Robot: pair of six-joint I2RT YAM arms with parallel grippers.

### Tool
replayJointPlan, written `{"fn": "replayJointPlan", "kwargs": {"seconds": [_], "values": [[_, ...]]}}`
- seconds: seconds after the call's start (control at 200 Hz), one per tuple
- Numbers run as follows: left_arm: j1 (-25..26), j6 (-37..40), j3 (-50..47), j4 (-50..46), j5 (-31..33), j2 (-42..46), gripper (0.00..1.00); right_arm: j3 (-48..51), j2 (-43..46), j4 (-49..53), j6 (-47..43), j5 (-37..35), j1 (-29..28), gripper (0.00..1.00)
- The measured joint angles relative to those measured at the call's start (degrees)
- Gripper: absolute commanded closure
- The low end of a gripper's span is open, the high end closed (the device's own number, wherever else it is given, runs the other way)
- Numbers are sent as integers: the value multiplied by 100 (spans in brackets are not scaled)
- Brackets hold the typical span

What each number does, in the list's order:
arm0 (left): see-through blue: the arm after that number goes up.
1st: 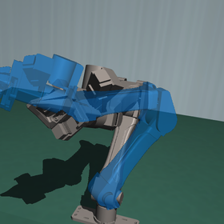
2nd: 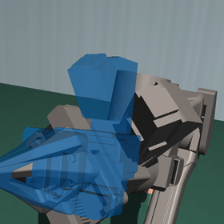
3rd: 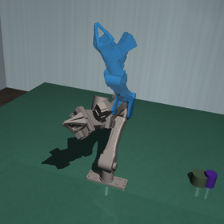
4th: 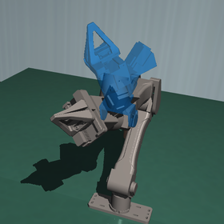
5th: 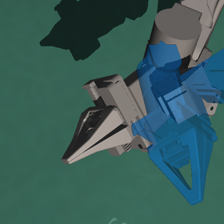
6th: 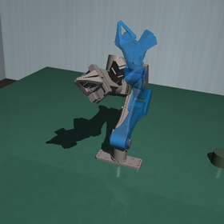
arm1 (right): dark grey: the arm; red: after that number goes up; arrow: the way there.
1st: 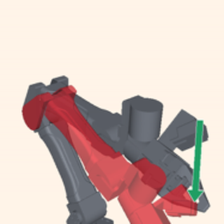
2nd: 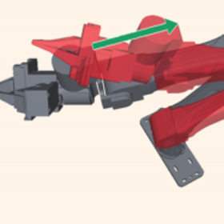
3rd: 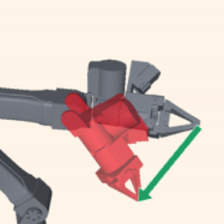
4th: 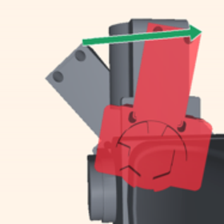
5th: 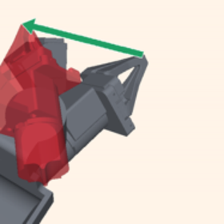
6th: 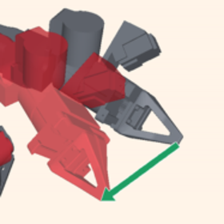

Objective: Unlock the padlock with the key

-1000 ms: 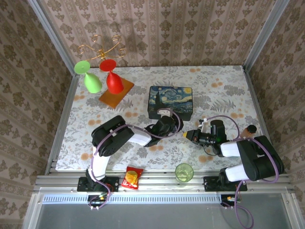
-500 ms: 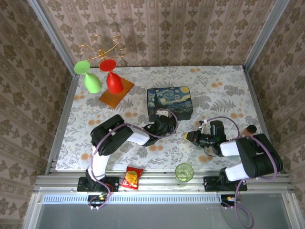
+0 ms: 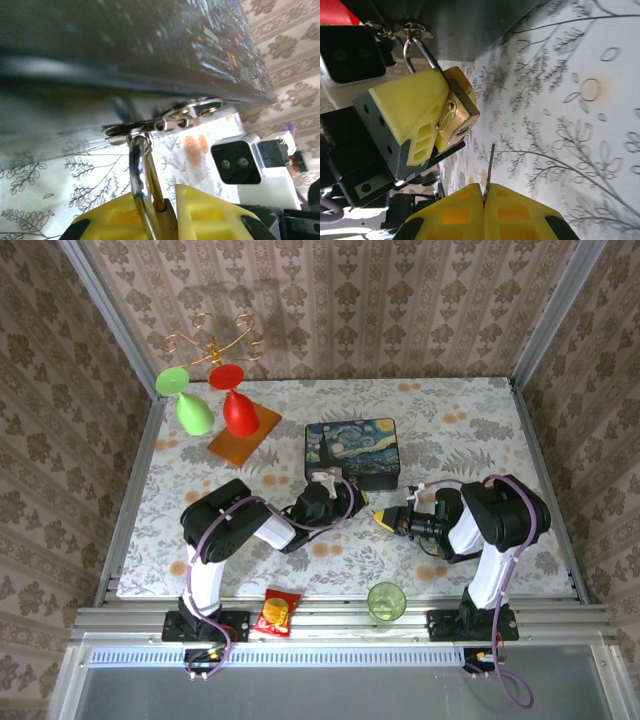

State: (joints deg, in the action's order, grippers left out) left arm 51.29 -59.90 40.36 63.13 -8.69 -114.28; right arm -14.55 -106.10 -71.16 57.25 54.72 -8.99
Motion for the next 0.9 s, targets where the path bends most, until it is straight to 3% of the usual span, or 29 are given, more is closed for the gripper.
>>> {"fn": "replayJointPlan", "kwargs": {"seconds": [0.18, 0.47, 0.9], "values": [[-96, -400, -101, 787, -76, -151, 100, -4, 376, -201, 44, 162, -59, 100], [-136, -699, -166, 896, -101, -74, 100, -90, 422, -238, 151, 173, -374, 100], [-153, -1132, -291, 1204, -90, -7, 100, -378, 420, -238, 223, 210, -387, 100]]}}
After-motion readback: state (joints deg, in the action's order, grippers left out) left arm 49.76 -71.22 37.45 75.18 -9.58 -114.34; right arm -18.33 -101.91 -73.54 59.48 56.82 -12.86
